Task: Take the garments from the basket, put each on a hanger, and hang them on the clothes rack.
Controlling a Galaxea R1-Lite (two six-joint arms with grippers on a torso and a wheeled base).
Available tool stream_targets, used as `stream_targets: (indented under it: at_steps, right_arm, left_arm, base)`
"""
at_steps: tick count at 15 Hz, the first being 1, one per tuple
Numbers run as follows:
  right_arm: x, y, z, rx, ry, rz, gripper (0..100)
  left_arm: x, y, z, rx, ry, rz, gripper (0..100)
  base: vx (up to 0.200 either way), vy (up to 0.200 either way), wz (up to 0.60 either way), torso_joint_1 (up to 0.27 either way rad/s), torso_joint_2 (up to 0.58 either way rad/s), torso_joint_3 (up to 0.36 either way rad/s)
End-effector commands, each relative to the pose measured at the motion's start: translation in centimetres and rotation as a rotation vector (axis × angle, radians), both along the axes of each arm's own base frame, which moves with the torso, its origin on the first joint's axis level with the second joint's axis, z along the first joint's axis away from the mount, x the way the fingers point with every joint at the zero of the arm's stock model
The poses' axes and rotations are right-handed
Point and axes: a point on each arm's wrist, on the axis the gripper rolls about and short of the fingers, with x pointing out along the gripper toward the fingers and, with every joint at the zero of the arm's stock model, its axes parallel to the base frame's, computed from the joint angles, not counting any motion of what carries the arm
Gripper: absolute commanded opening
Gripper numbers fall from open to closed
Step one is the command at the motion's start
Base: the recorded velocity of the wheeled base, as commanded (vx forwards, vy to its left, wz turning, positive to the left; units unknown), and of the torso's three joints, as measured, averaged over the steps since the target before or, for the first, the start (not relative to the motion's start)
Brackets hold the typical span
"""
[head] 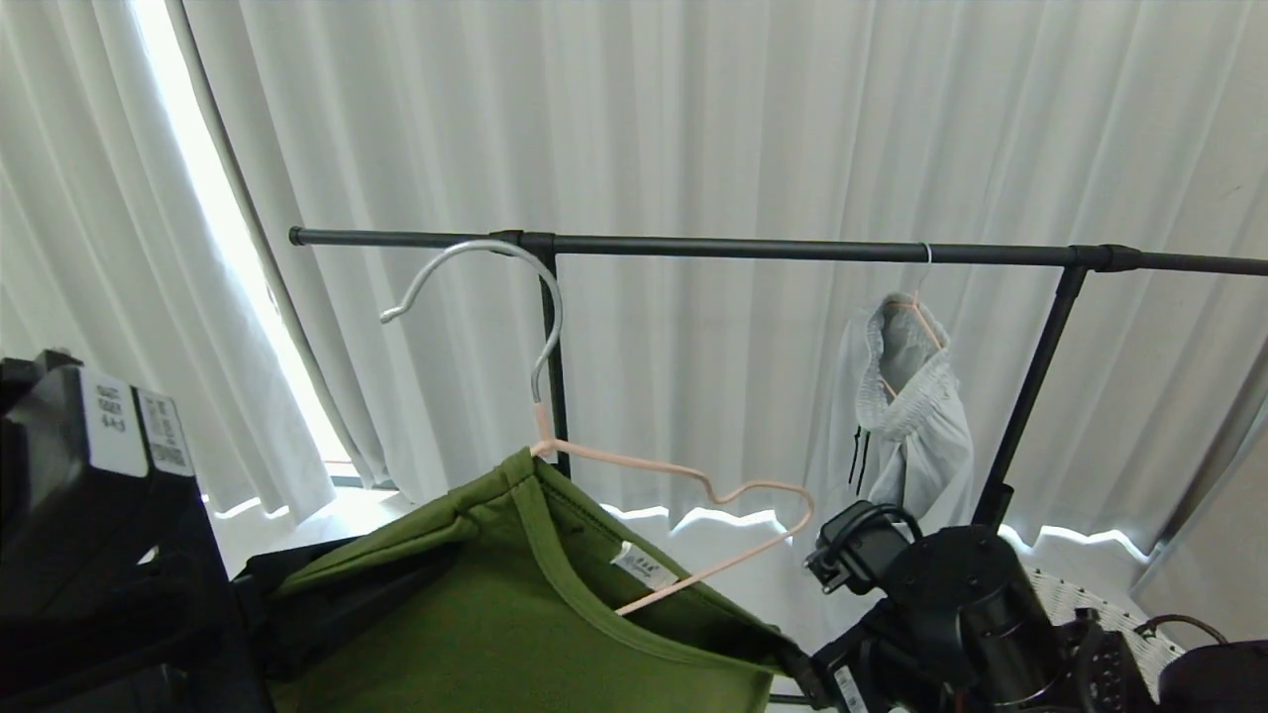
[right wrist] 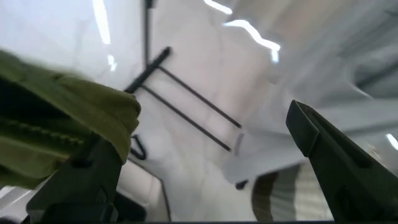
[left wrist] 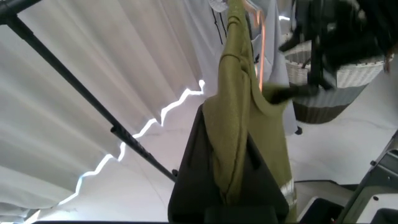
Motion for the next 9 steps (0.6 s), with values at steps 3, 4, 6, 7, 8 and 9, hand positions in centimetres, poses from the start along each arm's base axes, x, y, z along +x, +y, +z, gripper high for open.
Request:
stream_targets:
  at_steps: [3, 4, 6, 7, 8, 9]
  right_arm:
    - [1.0, -2.7, 1.9, 0.052, -0.048, -0.093, 100]
    - [1.0, -2.8, 2.0, 0.057, -0.052, -0.094, 100]
    - [0.9, -2.9, 2.6, 0.071, -0.069, -0.089, 100]
    - [0.8, -3.0, 2.9, 0.074, -0.078, -0.082, 100]
    - [0.6, -3.2, 3.3, 0.08, -0.09, -0.069, 100]
    - [0.4, -3.3, 3.7, 0.082, -0.103, -0.049, 100]
  left_arm:
    - [-1.7, 1.4, -1.6, 0.015, -0.004, -0.034, 0]
    - [-2.0, 1.8, -2.4, 0.038, -0.002, -0.042, 0]
    - [-2.5, 2.4, -4.3, 0.113, -0.01, -0.061, 0]
    - [-2.7, 2.6, -5.0, 0.133, 0.0, -0.066, 0]
    - [-2.7, 2.6, -5.5, 0.15, 0.011, -0.062, 0]
    - [-2.6, 2.6, -5.8, 0.162, 0.021, -0.059, 0]
  base:
    - [0.0, 0.0, 0.0, 0.0, 0.0, 0.0]
    - [0.0, 0.0, 0.0, 0.0, 0.0, 0.0]
    - [0.0, 0.0, 0.0, 0.0, 0.0, 0.0]
    - [0.0, 0.0, 0.0, 0.0, 0.0, 0.0]
    - [0.0, 0.0, 0.0, 0.0, 0.0, 0.0]
    - [0.0, 0.0, 0.0, 0.0, 0.0, 0.0]
